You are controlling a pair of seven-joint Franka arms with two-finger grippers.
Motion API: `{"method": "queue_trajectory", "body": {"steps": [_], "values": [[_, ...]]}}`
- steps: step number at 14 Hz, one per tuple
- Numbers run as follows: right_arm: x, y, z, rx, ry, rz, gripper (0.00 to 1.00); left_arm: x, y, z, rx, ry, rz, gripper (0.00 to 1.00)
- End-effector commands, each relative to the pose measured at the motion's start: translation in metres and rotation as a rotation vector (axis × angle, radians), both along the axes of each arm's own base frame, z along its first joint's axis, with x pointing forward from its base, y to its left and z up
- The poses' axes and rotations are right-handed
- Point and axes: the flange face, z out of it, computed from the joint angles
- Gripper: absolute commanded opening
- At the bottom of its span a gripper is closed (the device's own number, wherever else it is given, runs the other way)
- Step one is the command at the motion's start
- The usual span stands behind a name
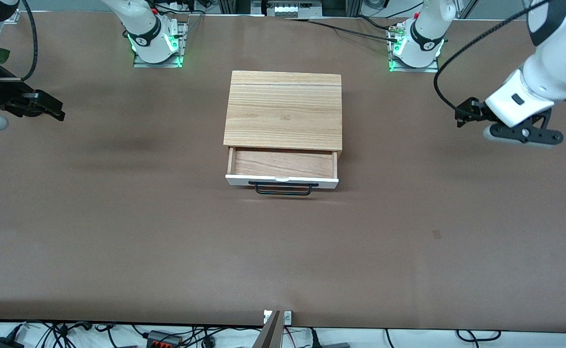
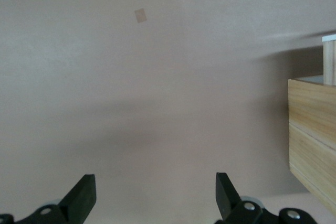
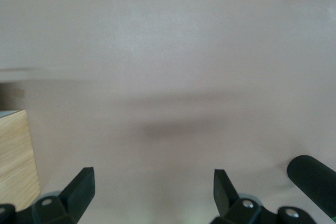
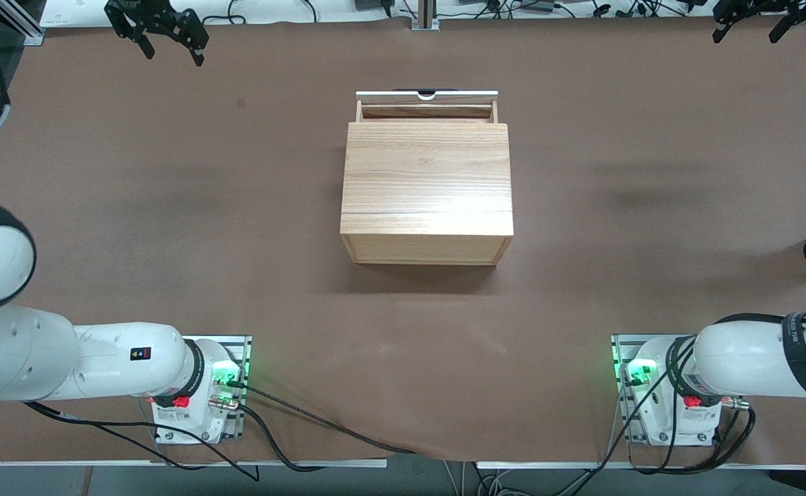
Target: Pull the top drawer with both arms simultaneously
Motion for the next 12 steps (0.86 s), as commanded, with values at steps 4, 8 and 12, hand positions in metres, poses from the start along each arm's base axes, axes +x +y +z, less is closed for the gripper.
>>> {"method": "queue_trajectory", "body": {"steps": [4,8,12], "values": [[0.003,0.004,0.004,0.025,0.013,-0.016,1.00,-0.011,0.012,-0.003,-0.059,-0.017,0.043,1.00],[0.004,0.007,0.002,0.025,0.016,-0.013,1.00,-0.011,0.012,-0.005,-0.061,-0.009,0.043,1.00],[0.003,0.012,0.003,0.047,0.014,-0.019,1.00,-0.002,0.012,-0.001,-0.067,-0.012,0.036,1.00]]}}
